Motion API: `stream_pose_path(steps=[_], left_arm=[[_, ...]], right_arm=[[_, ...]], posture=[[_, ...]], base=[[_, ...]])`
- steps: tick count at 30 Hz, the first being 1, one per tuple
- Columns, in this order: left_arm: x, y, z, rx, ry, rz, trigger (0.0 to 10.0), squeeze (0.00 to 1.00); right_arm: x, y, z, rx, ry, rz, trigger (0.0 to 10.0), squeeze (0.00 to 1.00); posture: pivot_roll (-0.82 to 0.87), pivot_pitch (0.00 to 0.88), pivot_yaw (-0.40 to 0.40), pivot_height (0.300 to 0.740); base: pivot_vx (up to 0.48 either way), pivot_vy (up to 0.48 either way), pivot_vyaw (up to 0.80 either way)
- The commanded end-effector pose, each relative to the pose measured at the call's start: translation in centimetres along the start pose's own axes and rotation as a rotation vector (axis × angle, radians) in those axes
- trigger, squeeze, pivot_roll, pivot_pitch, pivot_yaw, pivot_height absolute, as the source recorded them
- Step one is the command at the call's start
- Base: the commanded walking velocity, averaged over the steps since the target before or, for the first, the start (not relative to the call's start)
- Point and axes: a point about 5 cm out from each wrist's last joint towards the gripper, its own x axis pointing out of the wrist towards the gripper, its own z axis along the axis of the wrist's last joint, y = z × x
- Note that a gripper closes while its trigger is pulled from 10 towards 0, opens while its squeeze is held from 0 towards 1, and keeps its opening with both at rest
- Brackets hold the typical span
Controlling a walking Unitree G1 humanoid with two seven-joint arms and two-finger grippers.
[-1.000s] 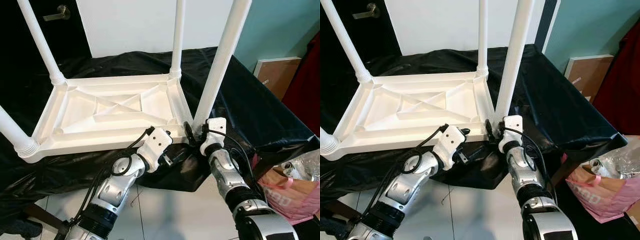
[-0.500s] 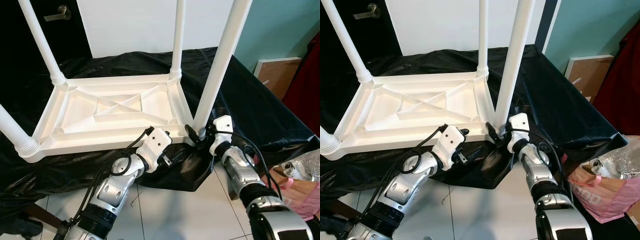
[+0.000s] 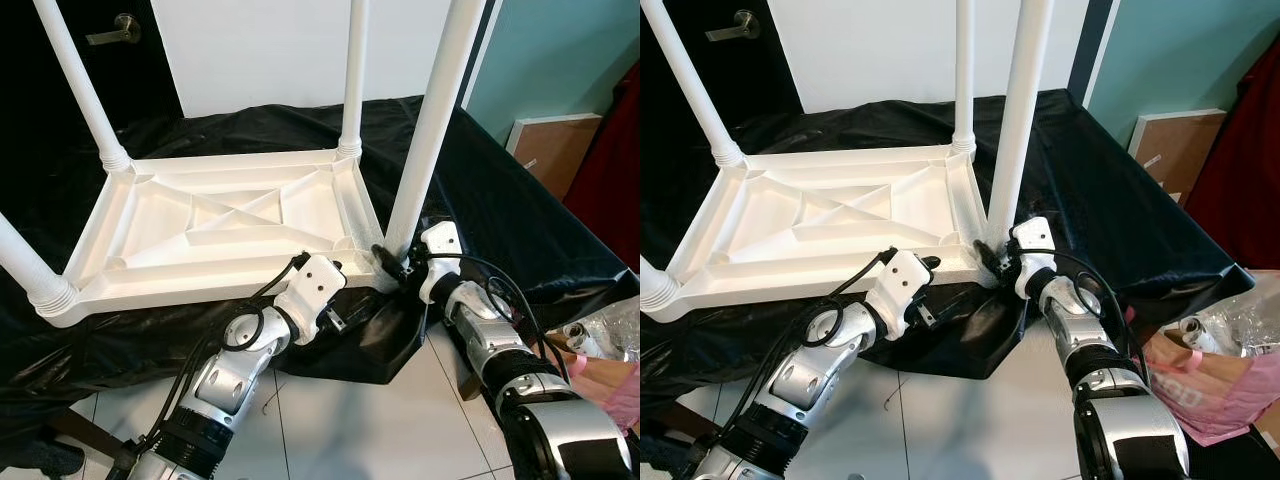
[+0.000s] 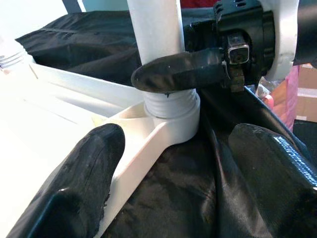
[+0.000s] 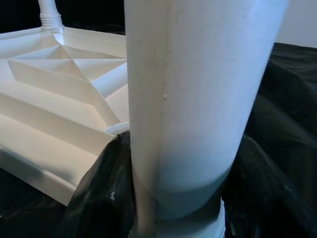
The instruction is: Building children table
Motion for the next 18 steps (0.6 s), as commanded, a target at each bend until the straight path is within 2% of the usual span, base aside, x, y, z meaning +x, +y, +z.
stream_pose_path(steps=[1,5,6,7,13,18], left_arm=[[-0.1,-0.3,0.0,0.0,0.007,-0.042,10.0,0.0],[-0.1,-0.4,0.0,-0.003,0.007,-0.037,10.0,0.0],[-0.1,-0.4,0.0,-0.004,0.007,-0.036,10.0,0.0],[-0.1,-0.5,0.0,-0.005,0.007,-0.035,10.0,0.0],[-0.2,-0.6,0.0,-0.008,0.007,-0.033,10.0,0.0],[-0.2,-0.7,-0.1,-0.012,0.008,-0.033,10.0,0.0]], right_arm=[[0.1,0.2,-0.2,-0.003,0.014,0.021,0.0,0.0],[0.0,0.2,-0.4,0.004,0.023,0.021,0.0,0.0],[-0.1,0.2,-0.6,0.015,0.029,0.016,2.2,0.0],[-0.2,0.2,-0.8,0.024,0.035,0.006,10.0,0.0],[-0.1,0.5,-1.2,0.087,0.036,-0.057,10.0,0.0],[-0.1,0.8,-1.7,0.086,0.06,-0.143,10.0,0.0]], posture=[[0.02,0.0,-0.017,0.74],[0.02,0.0,-0.021,0.74],[0.02,0.0,-0.022,0.74],[0.02,0.0,-0.024,0.74],[0.02,0.0,-0.026,0.74],[0.01,0.0,-0.028,0.74]], base=[[0.0,0.0,0.0],[0.0,0.0,0.0],[0.0,0.0,0.0],[0.0,0.0,0.0],[0.0,0.0,0.0],[0.0,0.0,0.0]])
